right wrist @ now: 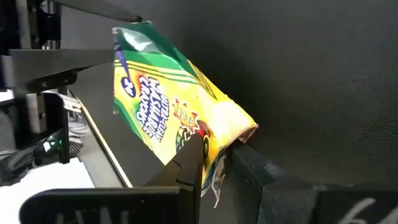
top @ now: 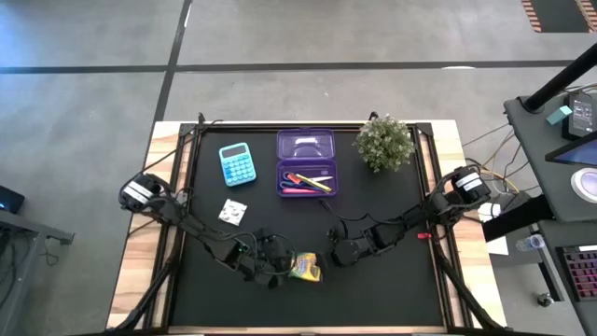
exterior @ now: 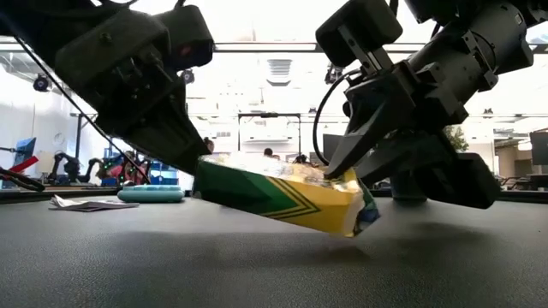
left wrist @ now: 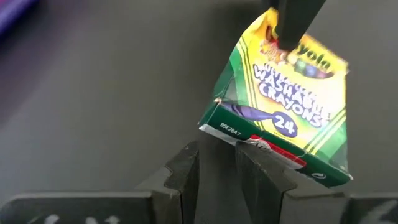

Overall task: Pack school essentials
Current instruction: Put the yellow crayon box into the purple supply box

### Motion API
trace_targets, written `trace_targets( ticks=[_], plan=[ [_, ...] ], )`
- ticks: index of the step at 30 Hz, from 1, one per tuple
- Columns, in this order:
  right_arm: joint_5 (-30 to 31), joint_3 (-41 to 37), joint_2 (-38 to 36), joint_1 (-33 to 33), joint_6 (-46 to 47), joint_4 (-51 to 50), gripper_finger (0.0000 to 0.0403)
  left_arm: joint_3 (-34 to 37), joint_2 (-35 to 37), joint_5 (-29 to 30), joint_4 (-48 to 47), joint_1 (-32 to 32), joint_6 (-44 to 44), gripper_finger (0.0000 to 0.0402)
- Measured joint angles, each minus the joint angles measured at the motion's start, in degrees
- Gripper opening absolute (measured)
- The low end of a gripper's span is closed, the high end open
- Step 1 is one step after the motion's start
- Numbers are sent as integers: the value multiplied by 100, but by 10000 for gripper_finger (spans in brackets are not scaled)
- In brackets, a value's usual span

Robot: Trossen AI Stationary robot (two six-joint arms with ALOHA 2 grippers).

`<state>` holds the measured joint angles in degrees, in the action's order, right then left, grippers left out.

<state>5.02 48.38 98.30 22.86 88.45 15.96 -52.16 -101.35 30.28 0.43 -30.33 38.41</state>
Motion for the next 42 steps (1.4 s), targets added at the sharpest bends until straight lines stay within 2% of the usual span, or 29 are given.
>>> trace_targets(
  ticks=[12,25,42],
  plan=[
    [181,76,-6,-282,-272,-153,47,-44,195,159,-236,140,-316,90],
    [274,76,-26,-315,-66,-209,29,-44,272,173,-580,216,-291,90],
    [391,83,-58,-375,-86,-151,9,-34,316,122,-1916,215,-272,90]
  ],
)
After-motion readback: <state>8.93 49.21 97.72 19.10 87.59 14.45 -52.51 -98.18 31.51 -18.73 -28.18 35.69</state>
